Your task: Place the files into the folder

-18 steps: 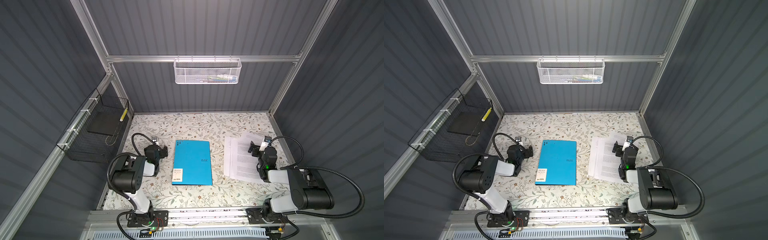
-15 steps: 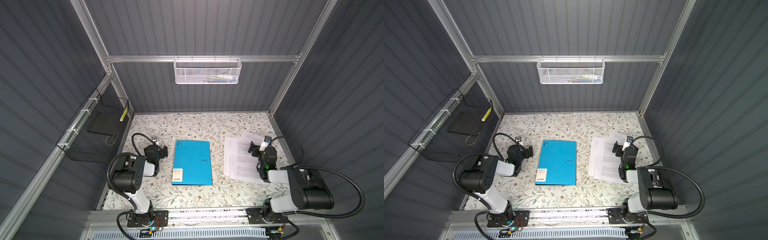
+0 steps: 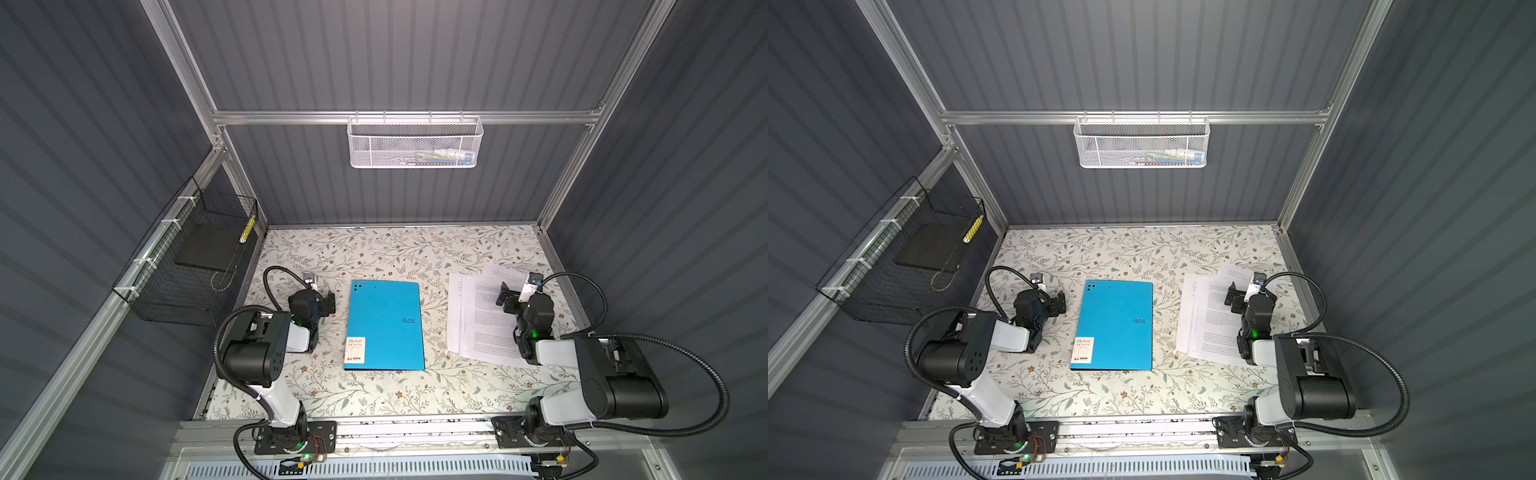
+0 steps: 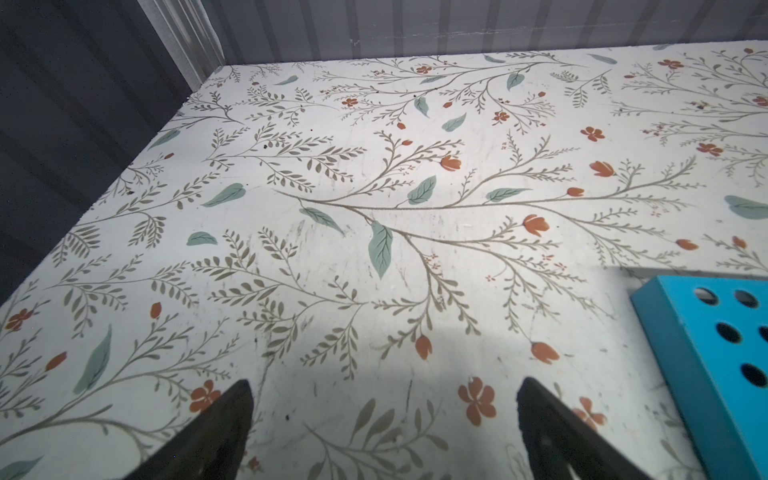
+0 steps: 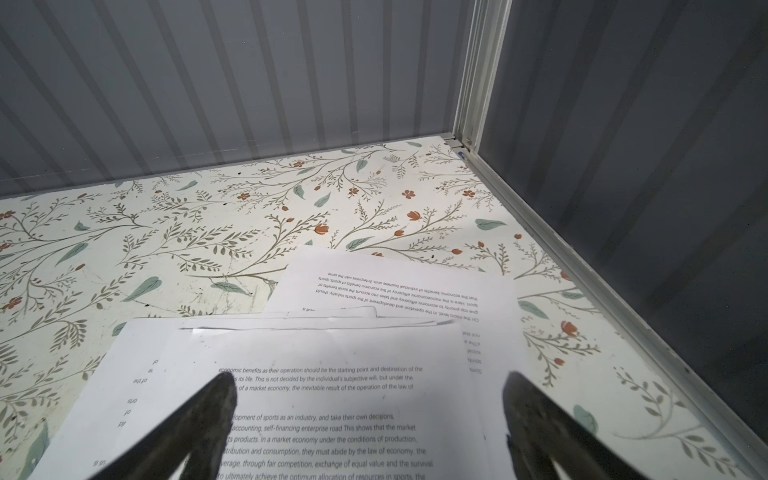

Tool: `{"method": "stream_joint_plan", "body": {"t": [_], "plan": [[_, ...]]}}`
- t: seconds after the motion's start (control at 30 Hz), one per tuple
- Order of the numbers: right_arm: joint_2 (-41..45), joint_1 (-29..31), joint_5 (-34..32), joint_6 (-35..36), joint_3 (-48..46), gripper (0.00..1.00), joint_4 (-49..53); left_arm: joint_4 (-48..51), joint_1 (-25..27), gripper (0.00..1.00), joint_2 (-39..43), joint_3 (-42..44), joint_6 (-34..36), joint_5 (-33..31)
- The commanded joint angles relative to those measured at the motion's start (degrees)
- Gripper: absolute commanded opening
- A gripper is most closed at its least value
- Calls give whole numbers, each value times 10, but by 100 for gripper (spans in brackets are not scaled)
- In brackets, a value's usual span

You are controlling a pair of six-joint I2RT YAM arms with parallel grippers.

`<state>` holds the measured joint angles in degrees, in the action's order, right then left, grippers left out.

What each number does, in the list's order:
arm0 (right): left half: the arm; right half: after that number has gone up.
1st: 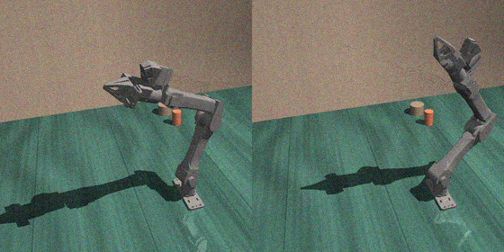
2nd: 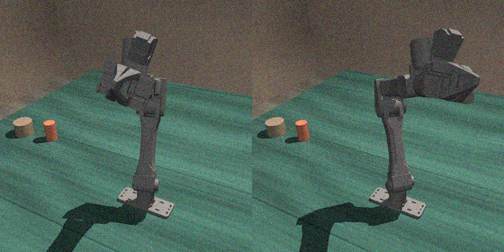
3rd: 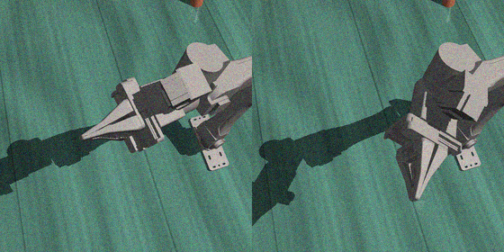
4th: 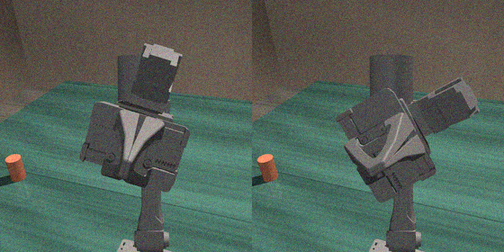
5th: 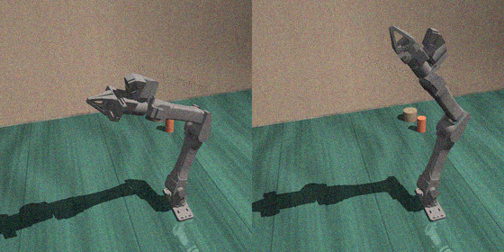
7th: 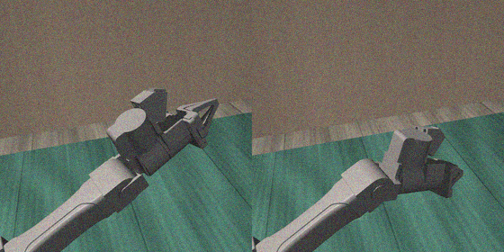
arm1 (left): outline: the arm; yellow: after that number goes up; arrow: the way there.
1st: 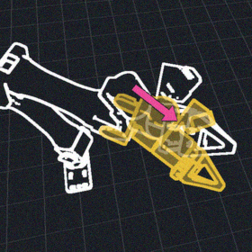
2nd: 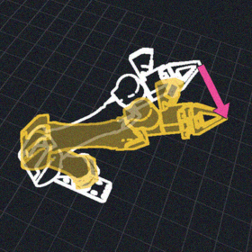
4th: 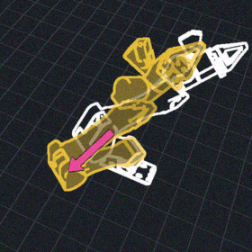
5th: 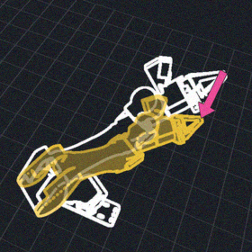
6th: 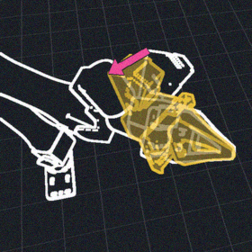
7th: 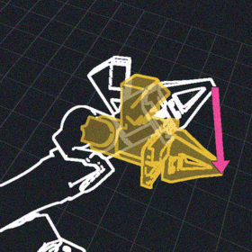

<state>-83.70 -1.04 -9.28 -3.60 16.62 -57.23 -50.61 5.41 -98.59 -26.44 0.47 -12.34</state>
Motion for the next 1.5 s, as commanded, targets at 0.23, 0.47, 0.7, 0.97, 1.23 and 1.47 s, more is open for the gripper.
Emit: {"method": "stream_joint_plan", "body": {"t": [0.23, 0.47, 0.7, 0.97, 1.23, 1.47], "plan": [[-1, 2, -6, 5, 9, 99, -11, -1, -5, 99, 5, -13, 8, 2], [-1, 2, -7, 4, 9, 99, -11, -1, -5, 99, 5, -13, 8, 2], [0, -9, 17, -1, 16, 99, 4, -1, -5, 99, 5, -13, 8, 3], [1, -11, 21, -2, 15, 99, 5, 0, -5, 99, 6, -13, 8, 4], [100, 9, 17, 12, 119, 95, 257, 175, -5, 99, 102, -72, -10, -33], [104, 115, 106, -49, 254, 91, 535, 448, 11, 99, 171, -175, -172, 78]]}}
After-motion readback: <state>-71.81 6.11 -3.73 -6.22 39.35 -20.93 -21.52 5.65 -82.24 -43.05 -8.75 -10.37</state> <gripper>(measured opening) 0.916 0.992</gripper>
